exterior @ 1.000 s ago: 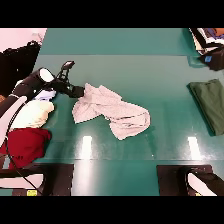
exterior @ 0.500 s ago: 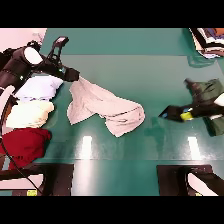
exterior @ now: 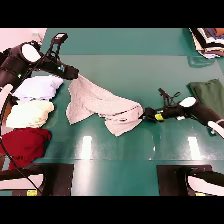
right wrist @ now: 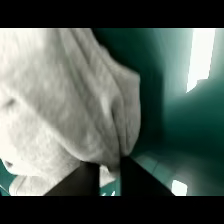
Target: Fold the shirts.
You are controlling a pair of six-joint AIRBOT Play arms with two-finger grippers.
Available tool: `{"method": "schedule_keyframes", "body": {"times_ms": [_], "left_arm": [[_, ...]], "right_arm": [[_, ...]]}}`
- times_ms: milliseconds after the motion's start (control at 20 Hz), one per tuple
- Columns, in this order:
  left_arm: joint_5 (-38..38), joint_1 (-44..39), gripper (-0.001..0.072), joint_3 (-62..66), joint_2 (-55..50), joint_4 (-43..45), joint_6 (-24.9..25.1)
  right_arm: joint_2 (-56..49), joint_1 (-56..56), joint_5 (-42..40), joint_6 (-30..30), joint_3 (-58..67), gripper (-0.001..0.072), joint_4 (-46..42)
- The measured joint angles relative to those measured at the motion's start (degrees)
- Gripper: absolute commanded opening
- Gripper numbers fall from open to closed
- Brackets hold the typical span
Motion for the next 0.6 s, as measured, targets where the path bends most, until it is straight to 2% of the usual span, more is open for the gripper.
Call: {"method": "schedule_keyframes", "body": {"times_ms": [250, 600], "left_arm": [[-0.57, 0.0, 0.0021, 1.46, 2.86, 1.2, -0.26], [-1.33, 0.0, 0.0021, 15.78, 16.61, 4.07, -0.5]], "right_arm": [[-0.66, 0.09, 0.94, -0.09, 7.96, 0.0013, -5.7], [14.01, -8.22, 8.96, 0.76, 25.86, 0.0014, -14.69]]}}
